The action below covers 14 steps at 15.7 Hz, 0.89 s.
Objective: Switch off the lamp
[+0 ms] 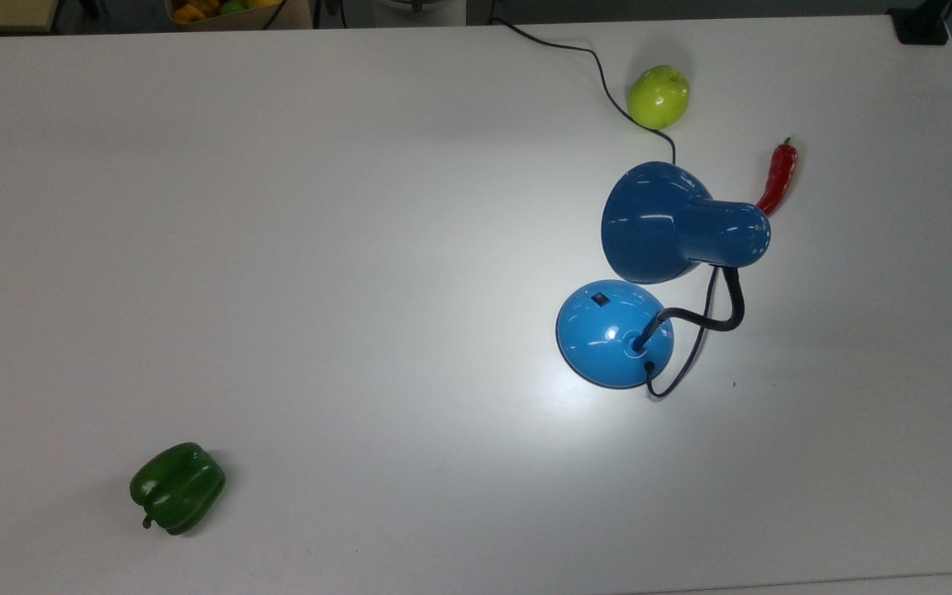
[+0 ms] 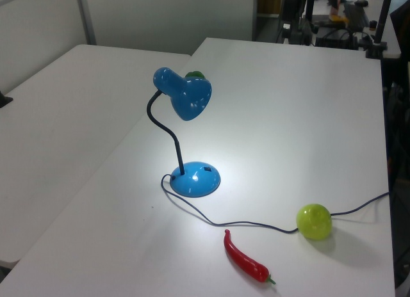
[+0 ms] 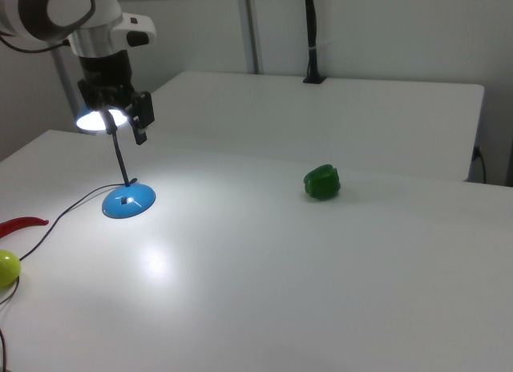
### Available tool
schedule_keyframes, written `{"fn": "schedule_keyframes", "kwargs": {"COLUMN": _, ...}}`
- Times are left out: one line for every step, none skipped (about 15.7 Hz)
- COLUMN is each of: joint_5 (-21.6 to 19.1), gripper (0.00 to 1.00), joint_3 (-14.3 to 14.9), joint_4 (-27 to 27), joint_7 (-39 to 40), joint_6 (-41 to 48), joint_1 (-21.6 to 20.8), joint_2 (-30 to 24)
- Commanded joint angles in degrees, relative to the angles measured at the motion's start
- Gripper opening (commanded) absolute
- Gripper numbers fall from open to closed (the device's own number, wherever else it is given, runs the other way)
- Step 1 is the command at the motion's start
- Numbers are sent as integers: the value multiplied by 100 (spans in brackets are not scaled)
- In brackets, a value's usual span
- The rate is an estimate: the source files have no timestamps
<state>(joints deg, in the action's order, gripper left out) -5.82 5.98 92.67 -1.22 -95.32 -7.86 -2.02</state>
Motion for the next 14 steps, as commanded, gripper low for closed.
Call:
{"fn": "schedule_keyframes", "kwargs": {"joint_5": -77, "gripper": 41, "joint_3": 61, "joint_4": 207, "joint_7": 148, "joint_6": -224, "joint_1": -67, "joint_2": -88}}
{"fn": "schedule_keyframes", "kwargs": {"joint_5": -77, "gripper": 31, "joint_3": 61, "joint_4": 207, "joint_7": 148, "joint_6": -224, "joint_1": -67, "joint_2": -88}}
{"fn": "schedule_keyframes", "kwargs": {"joint_5": -86, "gripper": 25, "joint_3": 61, "joint_4": 216, "joint_7": 148, "joint_6": -224, "joint_1": -67, "joint_2": -88}}
{"fn": "schedule_keyframes", "kwargs": {"joint_5": -86, "gripper": 20, "joint_3": 61, "joint_4": 225, "joint_7": 148, "joint_6": -215, "joint_1": -67, "joint_2": -79}}
{"fn": "schedule_keyframes", "kwargs": {"joint_5": -86, "gripper": 19, "joint_3": 61, "joint_4": 251, "joint_7": 148, "joint_6": -224, "joint_1": -67, "joint_2": -88}}
{"fn": "schedule_keyframes", "kwargs": {"joint_5": -86, "gripper": 15, "joint_3": 61, "joint_4": 269, "joint_7": 157, "joint_6": -224, "joint_1": -67, "joint_2": -88}}
{"fn": "schedule_keyframes", "kwargs": {"joint_5": -86, "gripper": 5, "joint_3": 61, "joint_4": 277, "joint_7": 175, "joint_6": -224, "joint_1": -67, "joint_2": -79}}
{"fn": "schedule_keyframes", "kwargs": {"joint_5": -95, "gripper": 0, "joint_3": 61, "joint_4": 321, "joint_7": 175, "joint_6": -224, "joint_1": -67, "joint_2": -79}}
{"fn": "schedule_keyframes", "kwargs": {"joint_5": -103, "gripper": 0, "joint_3": 61, "joint_4": 356, "joint_7": 175, "joint_6": -224, "joint_1": -67, "joint_2": -79}}
{"fn": "schedule_keyframes", "kwargs": {"joint_5": -103, "gripper": 0, "joint_3": 61, "joint_4": 374, "joint_7": 166, "joint_6": -224, "joint_1": -67, "joint_2": -79}}
{"fn": "schedule_keyframes", "kwargs": {"joint_5": -103, "gripper": 0, "joint_3": 61, "joint_4": 409, "joint_7": 175, "joint_6": -224, "joint_1": -67, "joint_2": -88}}
{"fn": "schedule_keyframes", "kwargs": {"joint_5": -103, "gripper": 0, "joint_3": 61, "joint_4": 435, "joint_7": 175, "joint_6": -224, "joint_1": -75, "joint_2": -96}}
{"fn": "schedule_keyframes", "kwargs": {"joint_5": -112, "gripper": 0, "joint_3": 61, "joint_4": 462, "joint_7": 157, "joint_6": -224, "joint_1": -75, "joint_2": -105}}
{"fn": "schedule_keyframes", "kwargs": {"joint_5": -130, "gripper": 0, "joint_3": 52, "joint_4": 532, "joint_7": 122, "joint_6": -215, "joint_1": -75, "joint_2": -114}}
